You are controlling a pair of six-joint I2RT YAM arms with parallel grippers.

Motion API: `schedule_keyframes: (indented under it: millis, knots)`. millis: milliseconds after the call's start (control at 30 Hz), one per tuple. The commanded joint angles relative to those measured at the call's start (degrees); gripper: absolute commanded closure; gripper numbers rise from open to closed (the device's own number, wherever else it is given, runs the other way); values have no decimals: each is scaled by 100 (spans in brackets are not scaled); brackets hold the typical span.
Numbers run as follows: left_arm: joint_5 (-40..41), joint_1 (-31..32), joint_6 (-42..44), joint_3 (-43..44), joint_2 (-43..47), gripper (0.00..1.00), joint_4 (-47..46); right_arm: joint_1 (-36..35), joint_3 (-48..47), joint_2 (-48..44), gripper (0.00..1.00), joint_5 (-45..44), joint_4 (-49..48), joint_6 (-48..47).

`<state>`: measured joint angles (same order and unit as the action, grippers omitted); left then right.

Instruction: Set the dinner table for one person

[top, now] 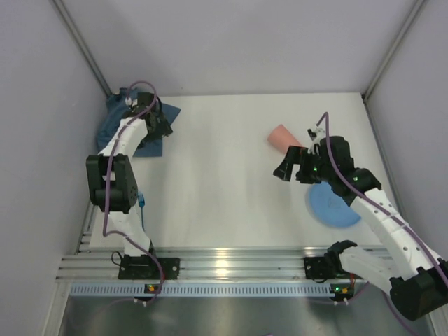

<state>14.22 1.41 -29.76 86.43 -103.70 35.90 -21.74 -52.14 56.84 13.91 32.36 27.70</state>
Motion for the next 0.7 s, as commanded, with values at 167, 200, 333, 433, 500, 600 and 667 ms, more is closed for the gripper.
schedule_keyframes:
  millis: [167,200,333,433,500,600,667]
  knots:
    - [124,-9,655,1664,-1933,1,778,99,-165,-525,0,-591,753,-160]
    - [195,-18,682,1762,-2056,1,778,99,-174,-525,0,-635,807,-177]
    - [617,-97,638,2254,-2672,1,1050,108,-323,-393,0,-819,1018,-248]
    - [451,-308,629,2308,-2848,10,989,108,-358,-261,0,-864,1009,-265]
    - [346,-387,629,2282,-2892,21,937,108,-385,-130,0,-864,1018,-257]
    - [248,-475,682,2159,-2954,47,875,108,-446,37,0,-873,1009,-283]
    - [99,-501,743,1975,-2972,66,831,108,-499,117,0,-873,1009,-309]
